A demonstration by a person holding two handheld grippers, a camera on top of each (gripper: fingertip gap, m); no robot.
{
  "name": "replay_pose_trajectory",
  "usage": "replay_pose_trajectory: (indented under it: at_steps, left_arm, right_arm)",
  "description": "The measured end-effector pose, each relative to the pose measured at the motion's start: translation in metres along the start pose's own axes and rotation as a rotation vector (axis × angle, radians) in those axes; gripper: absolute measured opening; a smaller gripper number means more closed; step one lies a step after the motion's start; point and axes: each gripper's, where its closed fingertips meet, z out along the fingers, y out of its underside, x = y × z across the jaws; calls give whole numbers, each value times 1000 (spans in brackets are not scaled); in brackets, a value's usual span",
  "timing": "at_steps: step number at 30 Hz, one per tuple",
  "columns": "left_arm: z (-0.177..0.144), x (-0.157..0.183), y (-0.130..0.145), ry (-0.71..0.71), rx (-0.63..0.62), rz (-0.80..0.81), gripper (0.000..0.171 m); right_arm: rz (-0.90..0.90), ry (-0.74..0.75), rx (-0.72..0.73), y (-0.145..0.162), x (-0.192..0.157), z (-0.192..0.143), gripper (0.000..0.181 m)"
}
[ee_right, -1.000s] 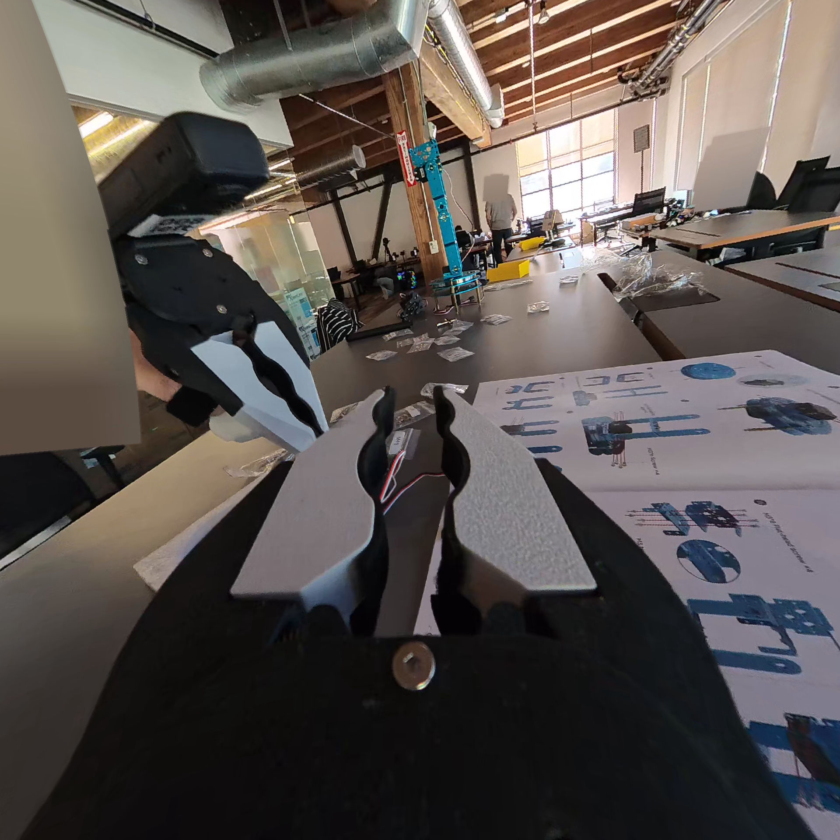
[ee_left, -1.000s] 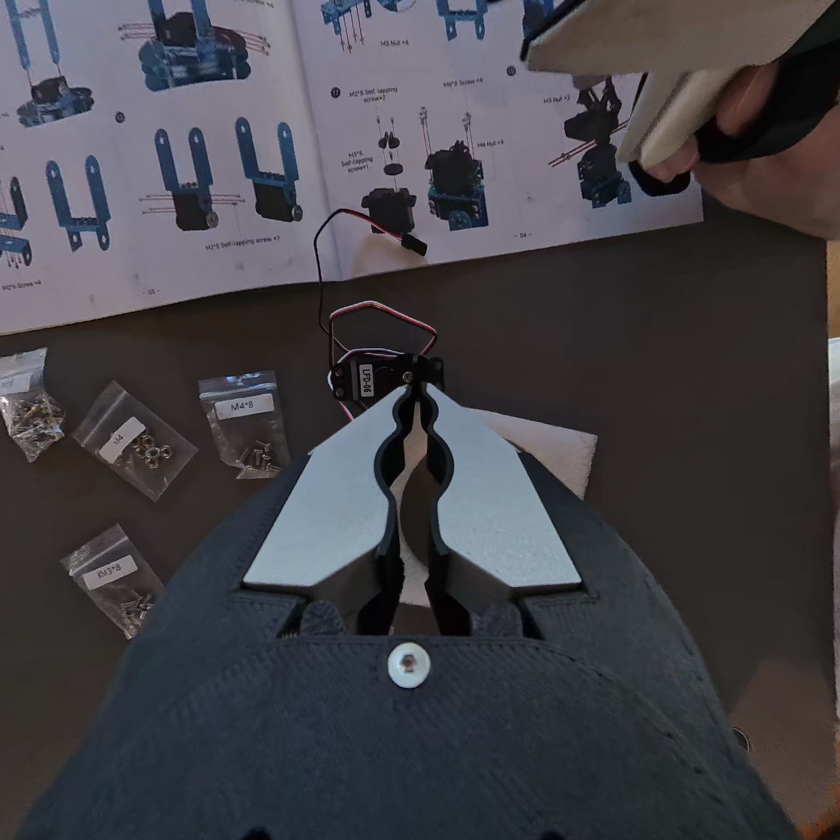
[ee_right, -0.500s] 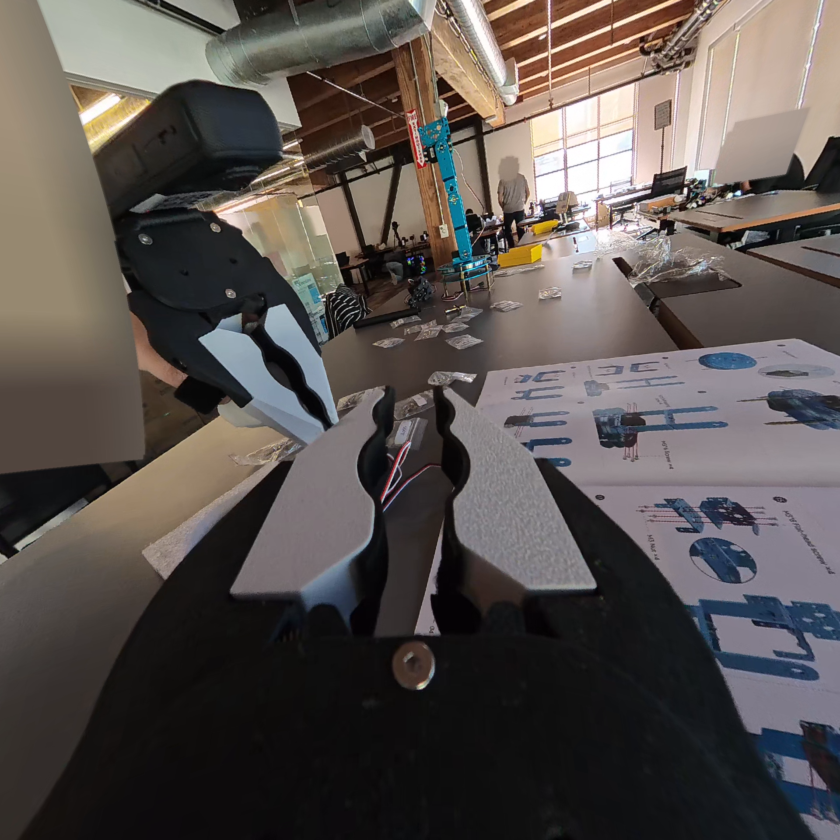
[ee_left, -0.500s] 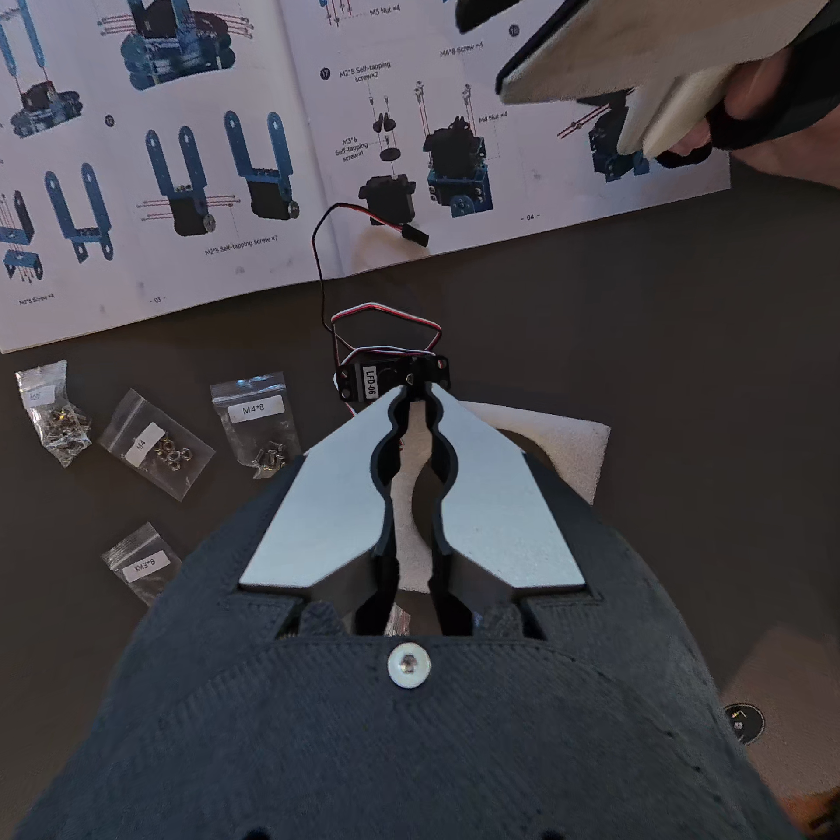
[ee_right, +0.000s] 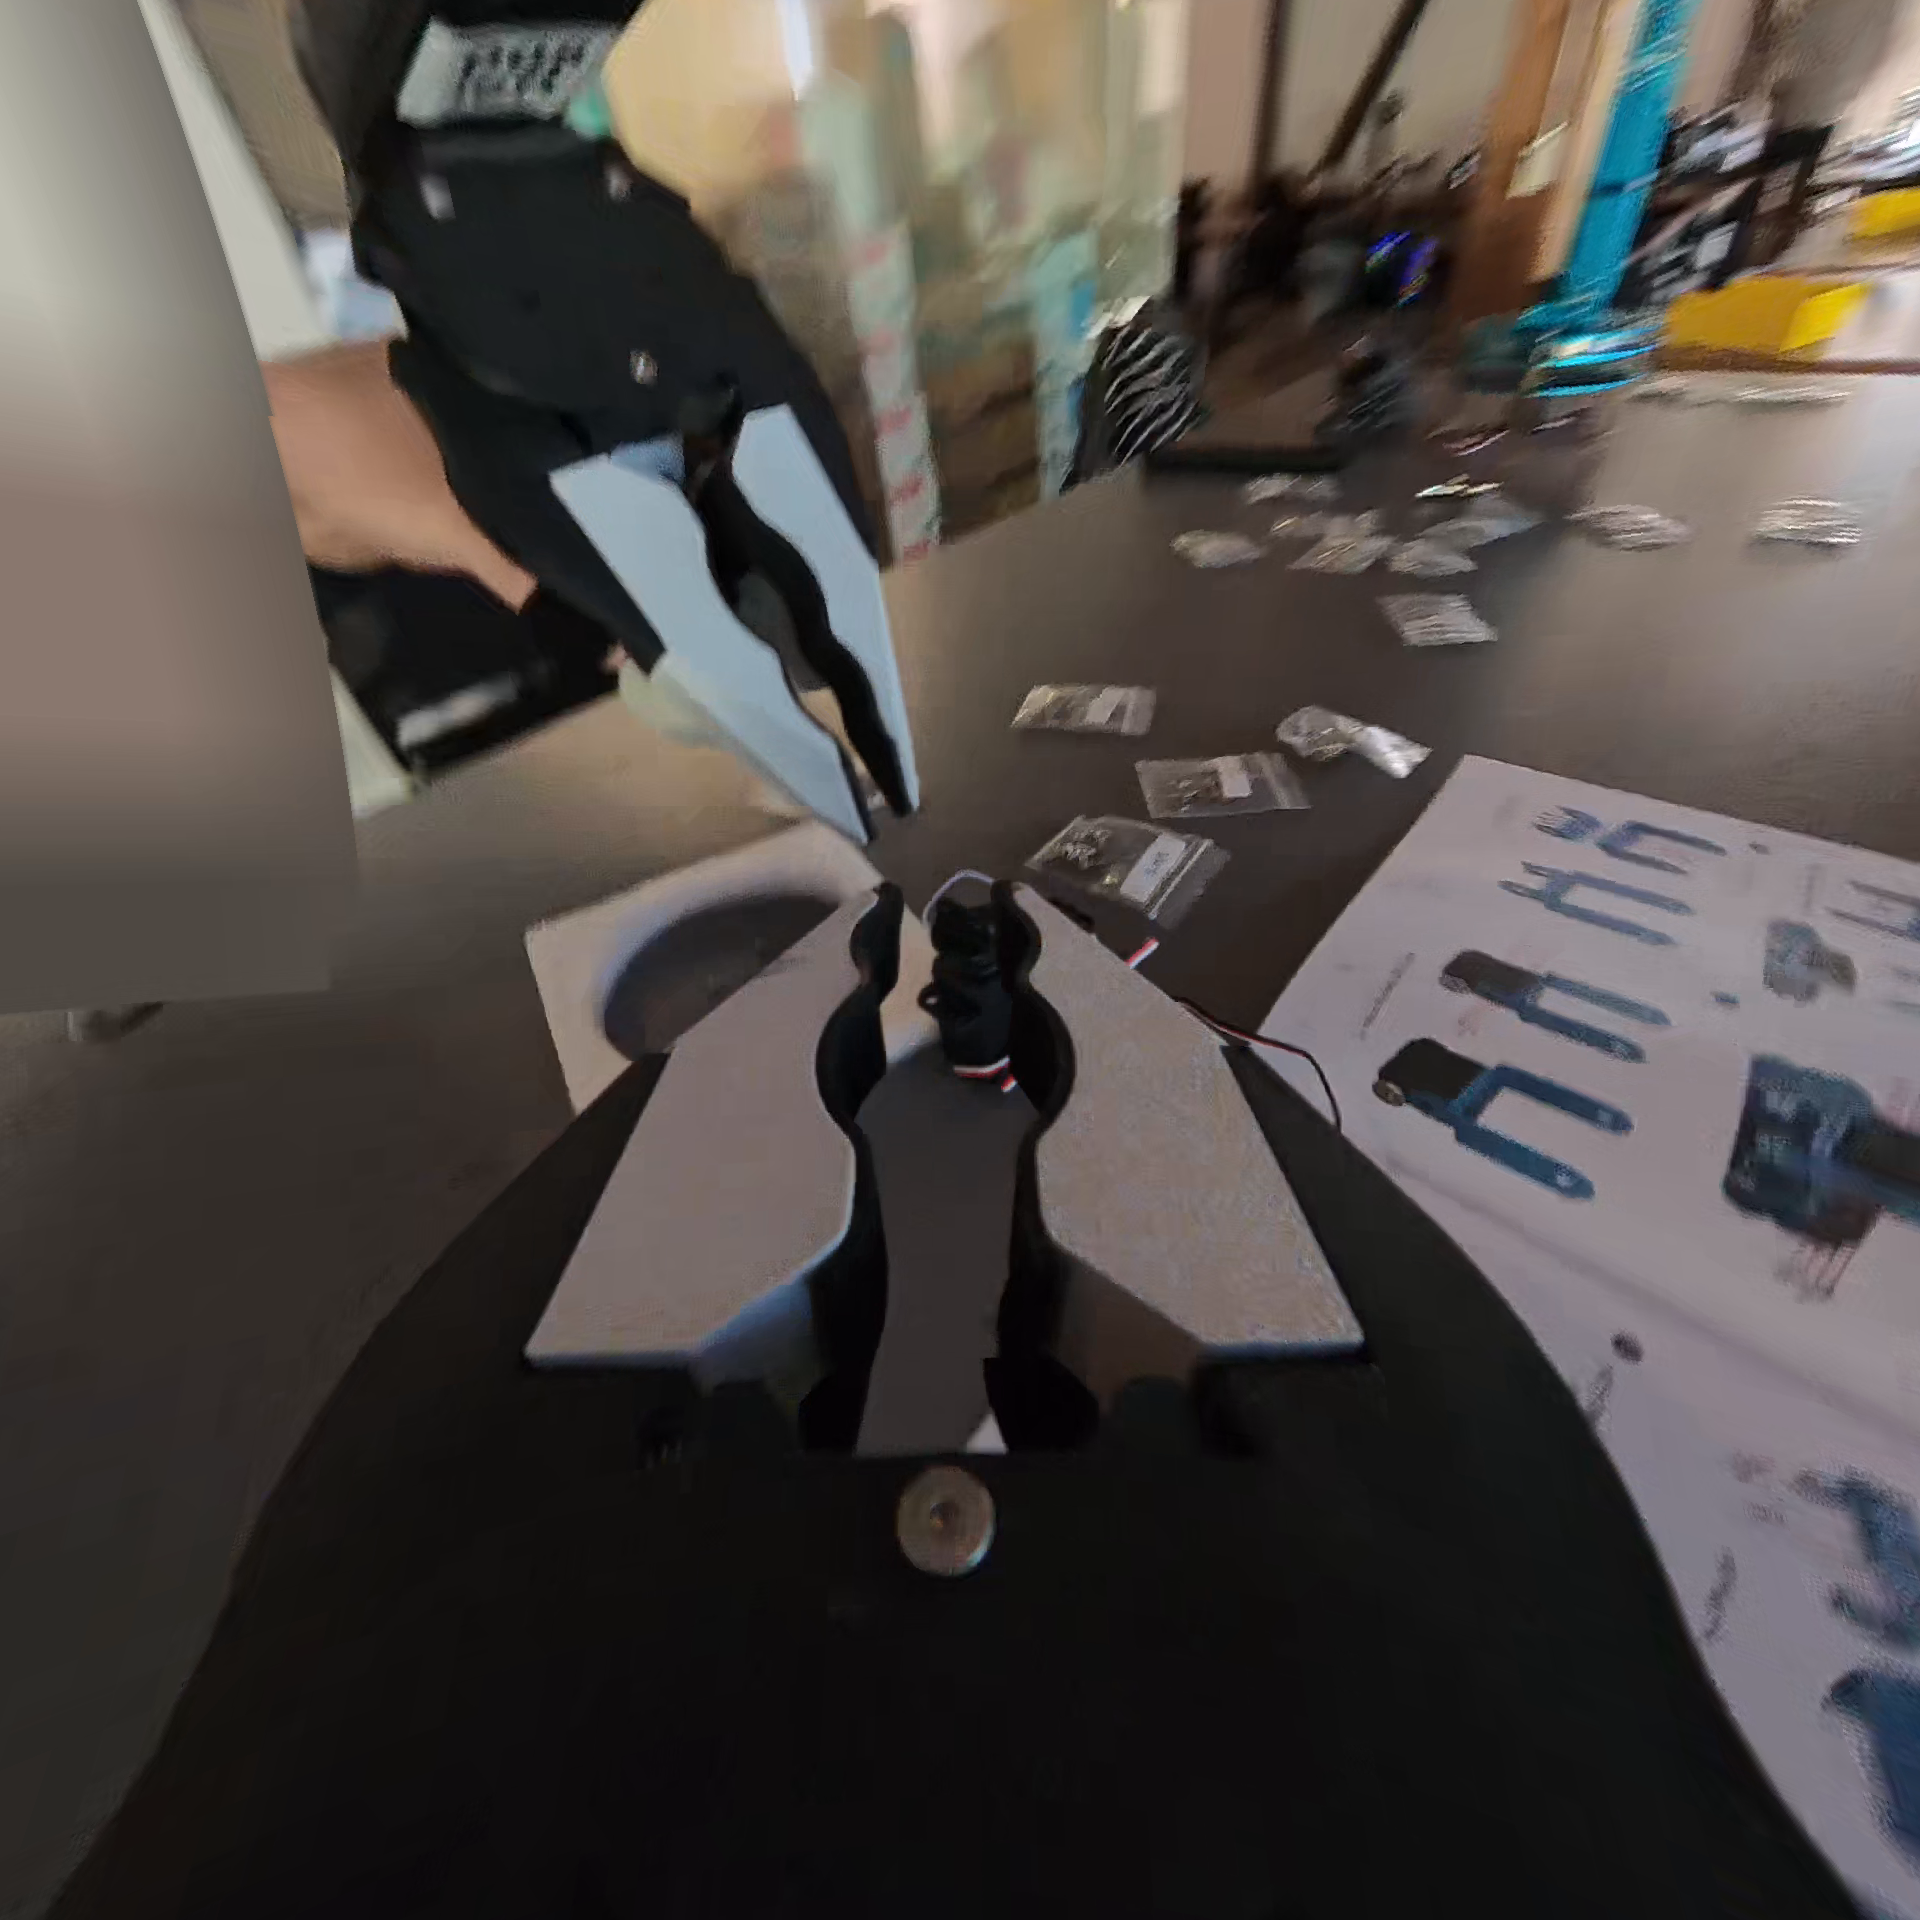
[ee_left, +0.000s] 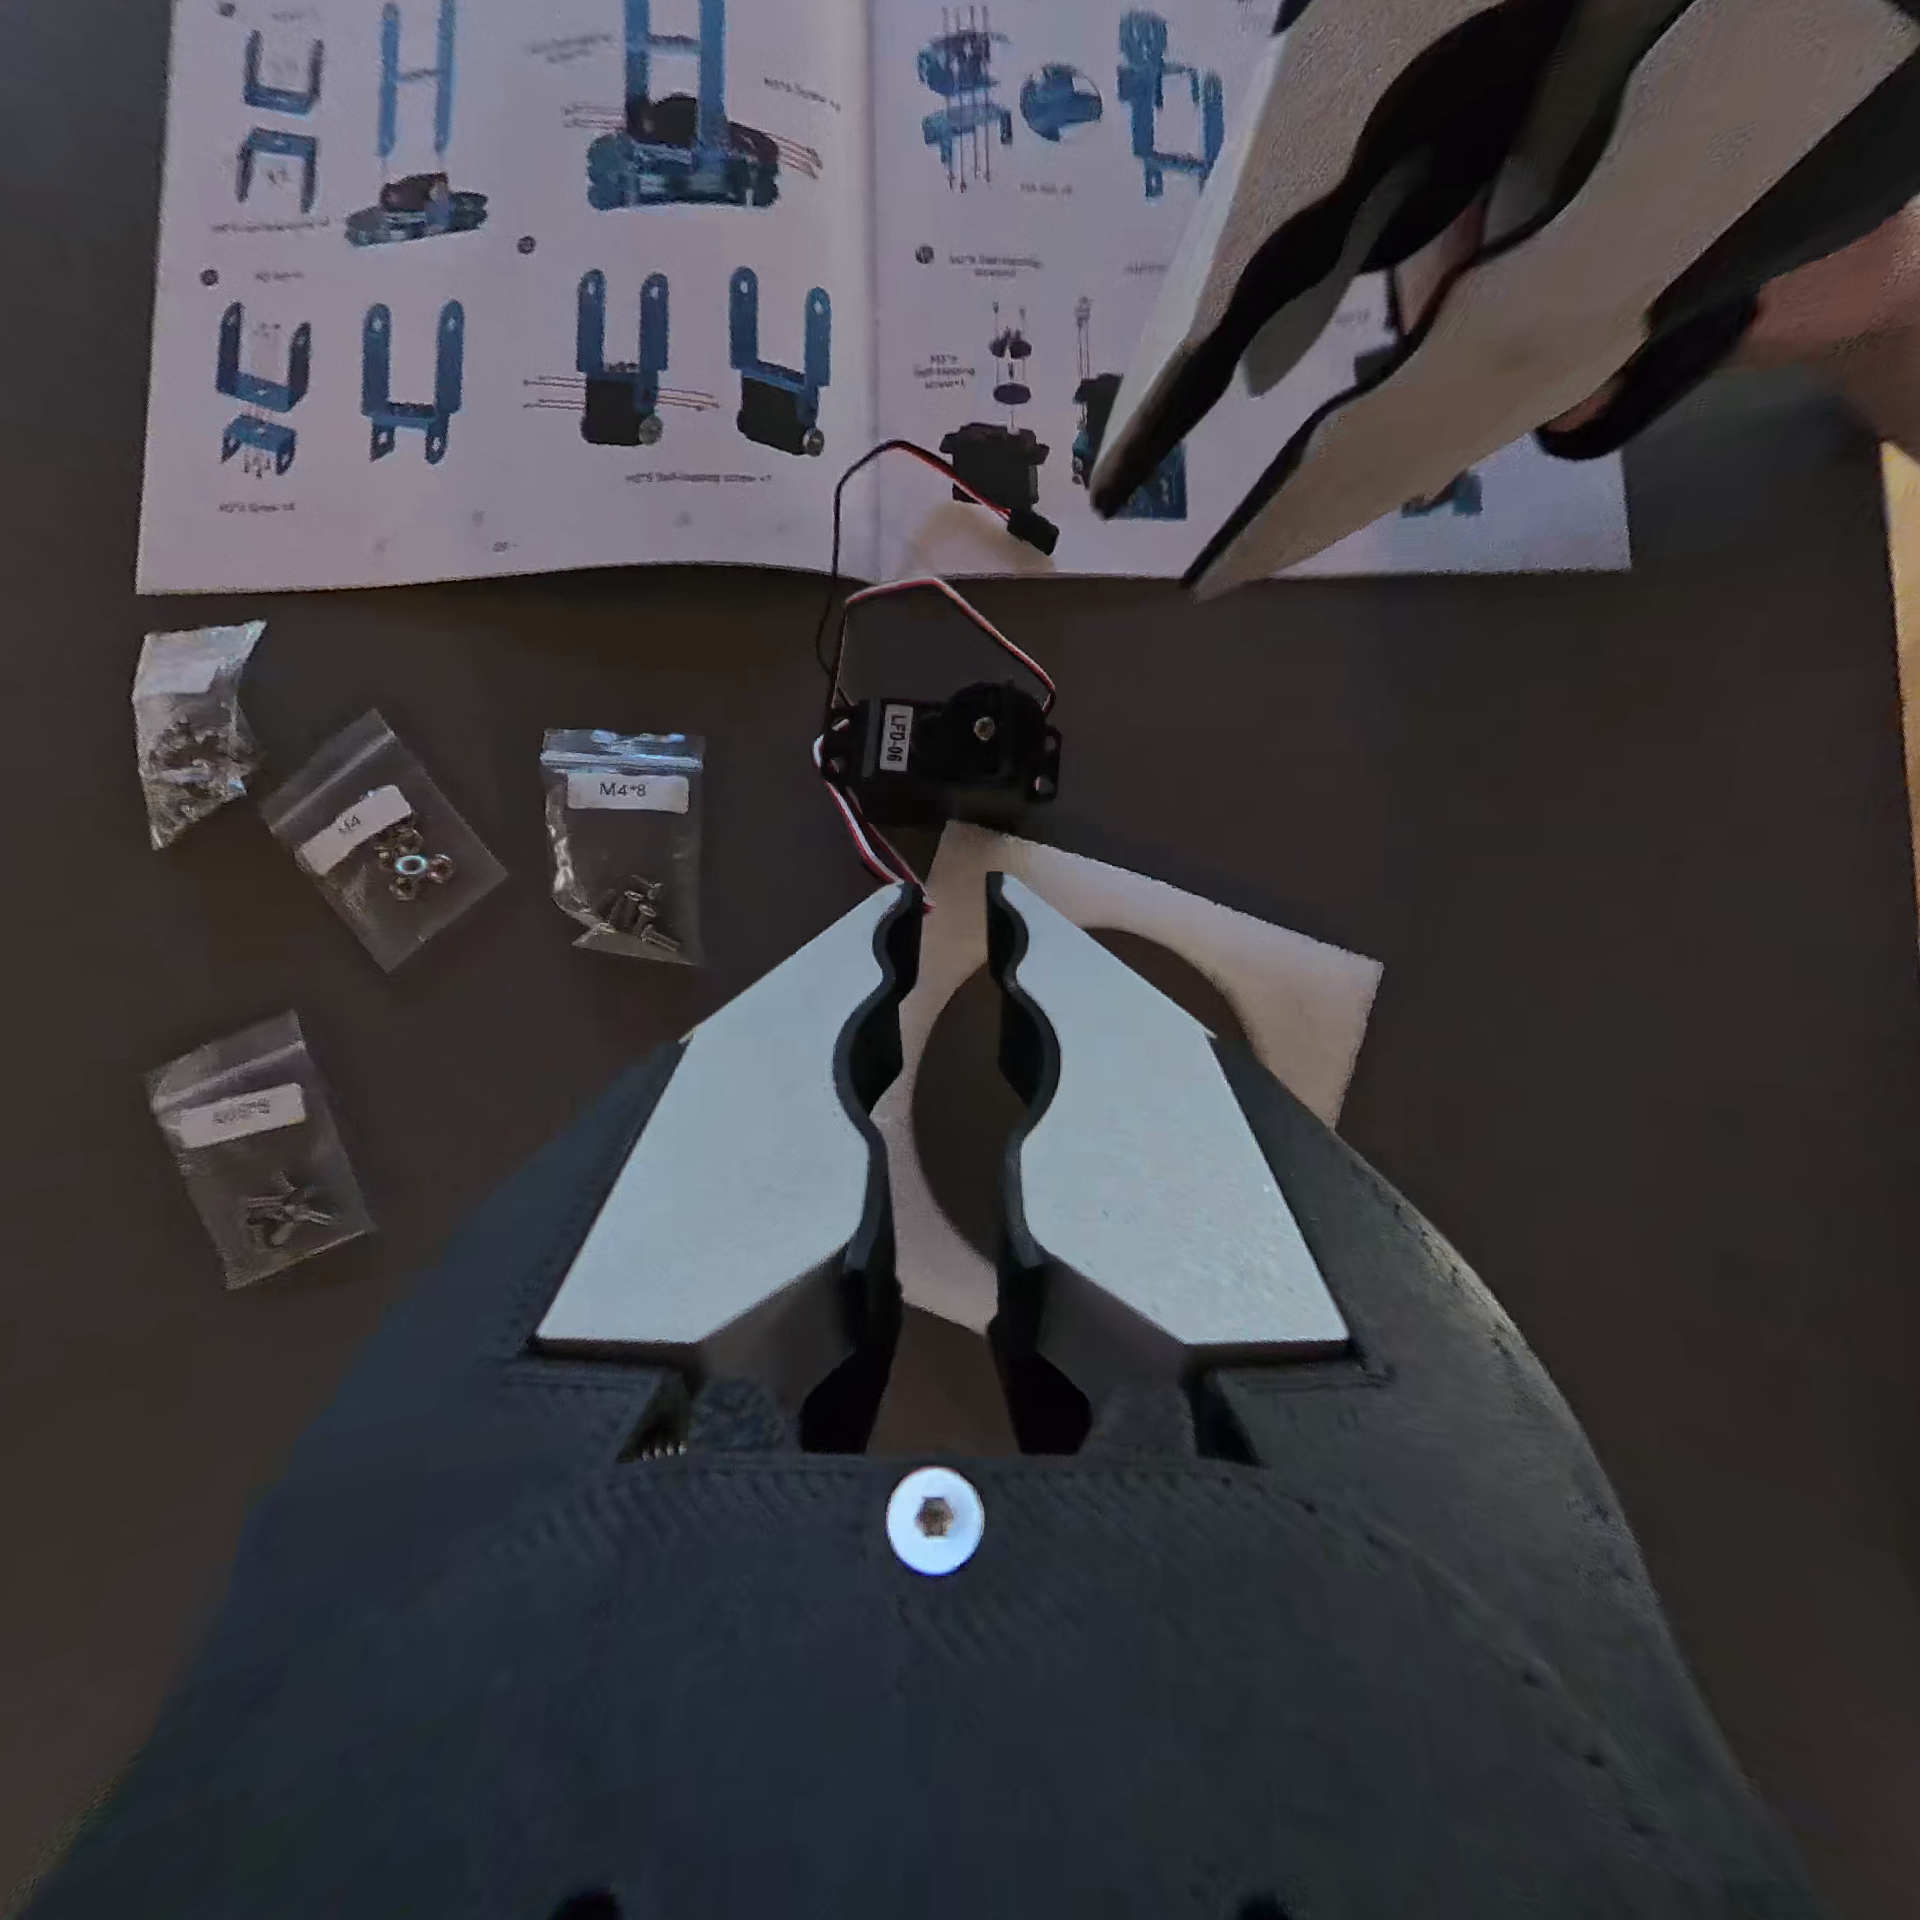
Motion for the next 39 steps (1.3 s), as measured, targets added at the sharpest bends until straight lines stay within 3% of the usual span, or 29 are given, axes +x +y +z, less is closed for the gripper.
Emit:
replay_pose_trajectory:
  at_steps: [5, 8, 11, 13, 15, 18, 20, 23, 26, 30, 33, 37, 39]
  left_arm:
    - [-4, 0, -7, 22, 231, -57, 6]
    - [-3, -8, -4, 36, 270, -23, 5]
    - [-12, -31, -19, 48, 294, 49, 5]
    - [-25, -45, -47, 92, 386, 64, 5]
    - [-35, -50, -71, 197, 472, 9, 16]
    - [-47, -37, -95, 361, 688, -63, 14]
    - [-46, -25, -89, 380, 761, -70, 16]
    - [-27, -15, -60, 249, 712, -25, 9]
    - [-7, -6, -34, 145, 576, 25, 6]
    - [7, 9, -34, 166, 518, 93, 3]
    - [15, -1, -31, 106, 440, 158, 6]
    - [2, -1, -29, 168, 534, 78, 1]
    - [2, -2, -23, 171, 524, 80, 2]
  right_arm:
    - [-196, -355, -275, 15, -3, 23, 16]
    - [-193, -540, -366, 20, 4, 30, 11]
    - [-174, -676, -349, 13, 4, 30, 11]
    - [-175, -711, -311, 8, 7, 29, 11]
    - [-168, -697, -247, 3, 11, 30, 11]
    - [-193, -698, -169, 0, 5, 23, 10]
    - [-186, -704, -152, -1, 4, 21, 11]
    - [-193, -681, -164, 4, 10, 23, 11]
    - [-196, -684, -142, 5, 9, 24, 10]
    - [-239, -716, -162, 13, -1, 25, 10]
    - [-251, -682, -132, 13, 0, 30, 10]
    - [-224, -706, -159, 18, 0, 29, 10]
    - [-208, -710, -141, 14, -1, 28, 9]
